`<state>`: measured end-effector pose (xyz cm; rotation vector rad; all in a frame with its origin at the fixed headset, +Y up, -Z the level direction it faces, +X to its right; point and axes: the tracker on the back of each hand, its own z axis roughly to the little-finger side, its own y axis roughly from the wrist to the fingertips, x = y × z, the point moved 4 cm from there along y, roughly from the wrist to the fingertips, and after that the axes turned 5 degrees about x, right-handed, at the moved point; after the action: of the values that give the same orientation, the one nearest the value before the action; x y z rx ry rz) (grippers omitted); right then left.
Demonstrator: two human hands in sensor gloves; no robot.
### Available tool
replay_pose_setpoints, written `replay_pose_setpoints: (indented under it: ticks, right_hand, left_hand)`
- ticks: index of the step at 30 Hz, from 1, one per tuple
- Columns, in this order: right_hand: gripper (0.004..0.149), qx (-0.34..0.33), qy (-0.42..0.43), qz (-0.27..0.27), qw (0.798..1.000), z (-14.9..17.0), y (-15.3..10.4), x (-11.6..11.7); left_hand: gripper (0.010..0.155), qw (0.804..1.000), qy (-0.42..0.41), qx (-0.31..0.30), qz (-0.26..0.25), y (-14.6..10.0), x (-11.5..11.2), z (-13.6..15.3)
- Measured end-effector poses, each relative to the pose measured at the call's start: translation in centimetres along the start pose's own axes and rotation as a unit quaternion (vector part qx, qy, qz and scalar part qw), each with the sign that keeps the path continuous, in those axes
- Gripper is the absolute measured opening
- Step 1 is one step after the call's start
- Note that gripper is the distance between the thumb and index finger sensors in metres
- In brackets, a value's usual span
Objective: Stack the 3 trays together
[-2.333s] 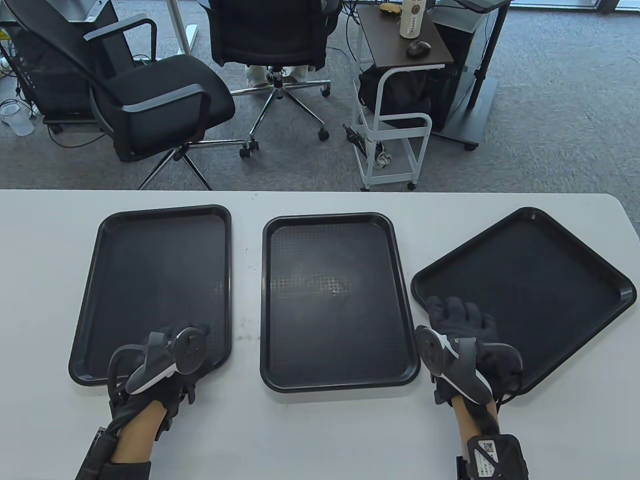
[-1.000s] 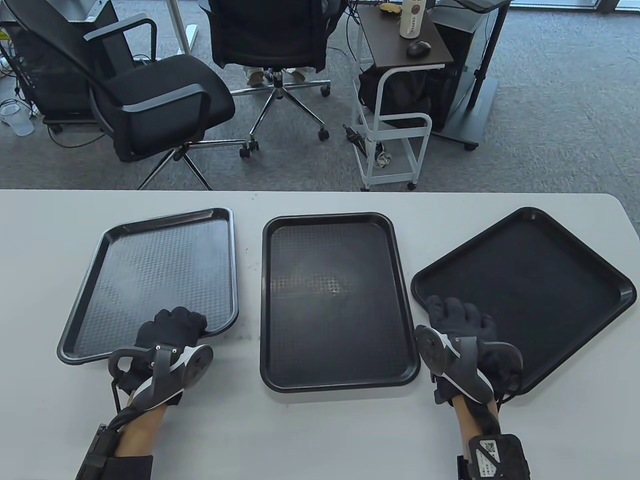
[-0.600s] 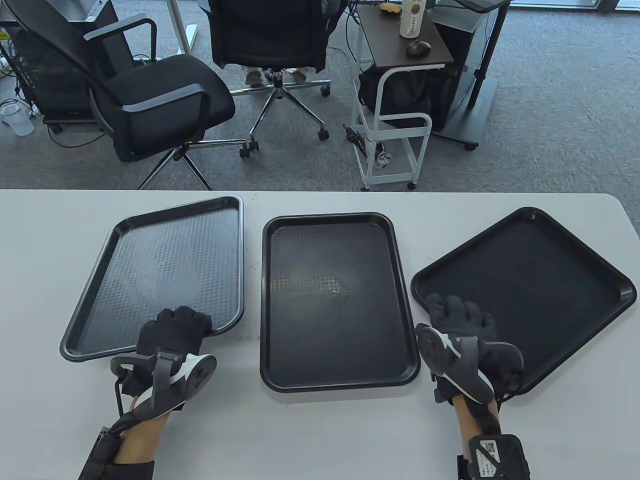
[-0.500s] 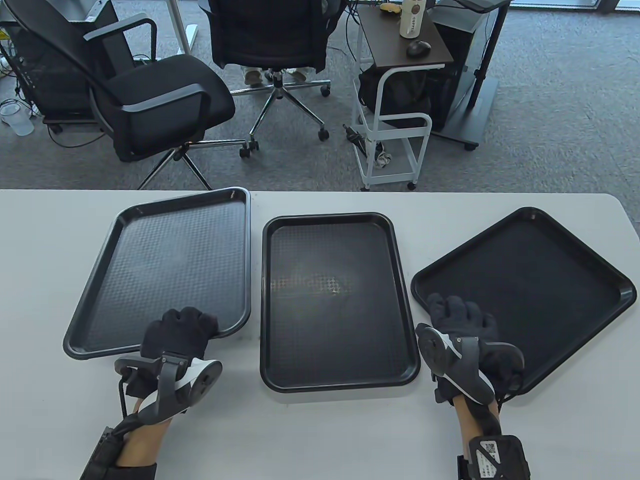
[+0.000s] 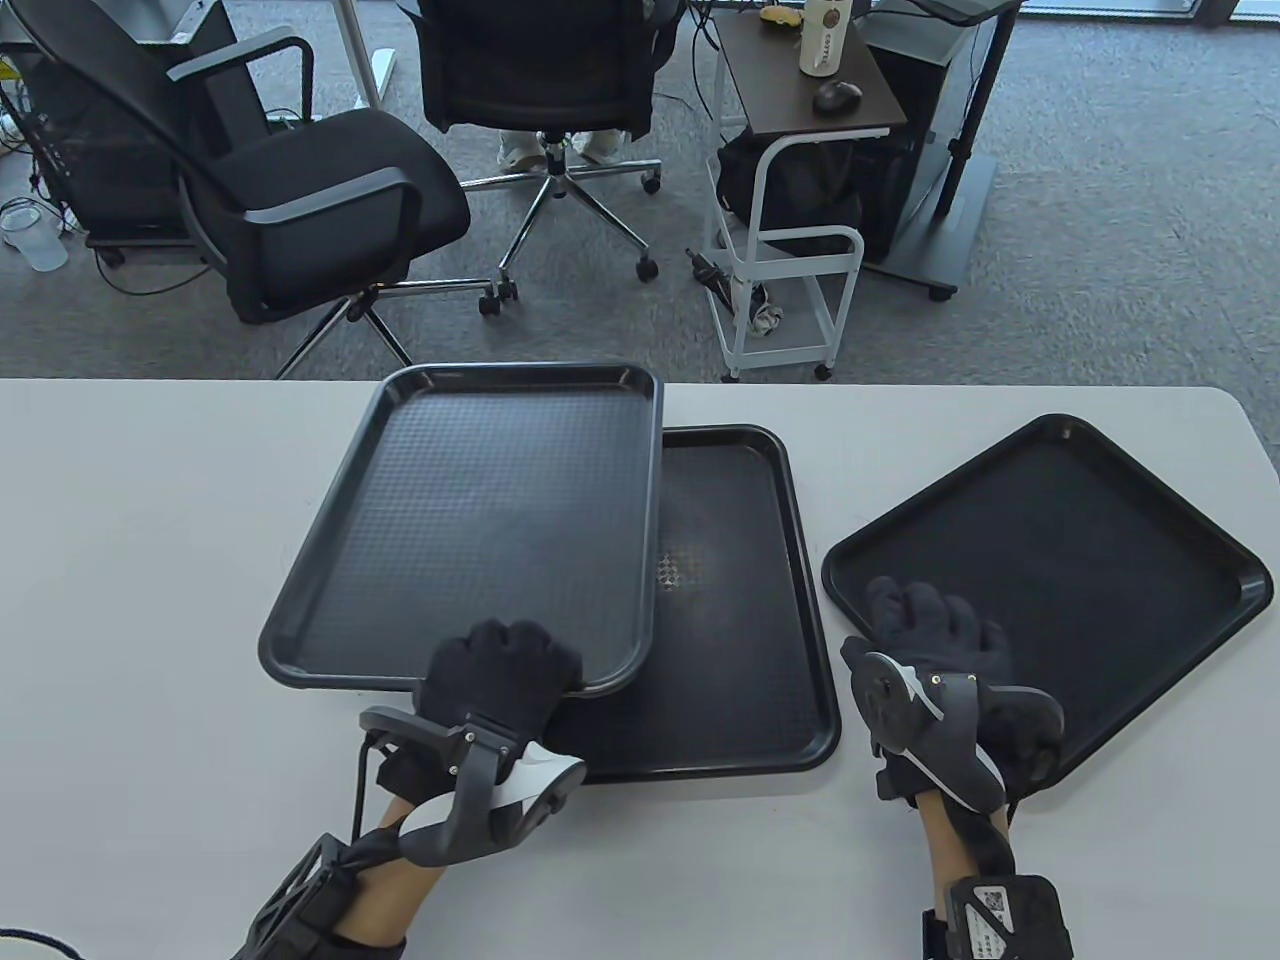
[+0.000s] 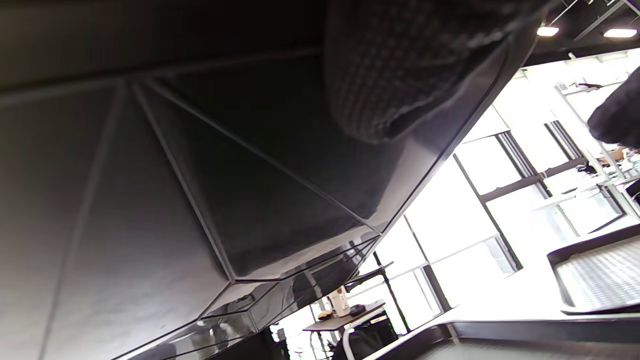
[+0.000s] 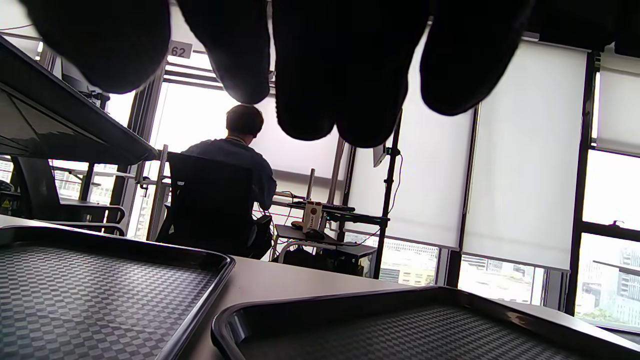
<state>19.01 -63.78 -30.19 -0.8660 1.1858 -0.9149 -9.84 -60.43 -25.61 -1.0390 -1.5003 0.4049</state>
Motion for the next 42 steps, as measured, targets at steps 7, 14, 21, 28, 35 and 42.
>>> replay_pose_setpoints:
  ticks: [7, 14, 21, 28, 35, 42]
  right_hand:
    - [0.061, 0.007, 0.001, -0.004, 1.0, 0.5, 0.1, 0.1]
    - [0.061, 0.014, 0.008, -0.004, 1.0, 0.9, 0.1, 0.0]
    - [0.061, 0.018, 0.008, -0.01, 1.0, 1.3, 0.2, 0.3]
    - [0.061, 0.016, 0.003, -0.018, 1.0, 1.2, 0.1, 0.3]
    - [0.061, 0.015, -0.003, -0.028, 0.999, 1.0, 0.1, 0.6]
    - [0.061, 0.012, -0.004, -0.036, 0.999, 0.7, 0.1, 0.6]
  left_hand:
    - [0.039, 0.999, -0.008, -0.022, 0.022, 1.9, -0.7, -6.5]
    - [0.039, 0.998, 0.007, -0.027, 0.056, 2.5, -2.6, -11.0]
    - [0.04, 0.994, 0.015, -0.053, 0.095, 1.8, -4.8, -12.9]
    - [0.044, 0.983, -0.013, -0.084, 0.164, 0.9, -6.3, -14.3]
    - [0.046, 0.974, -0.04, -0.095, 0.201, 0.4, -7.6, -15.0]
    - [0.055, 0.959, -0.065, -0.119, 0.25, -0.3, -8.5, -15.8]
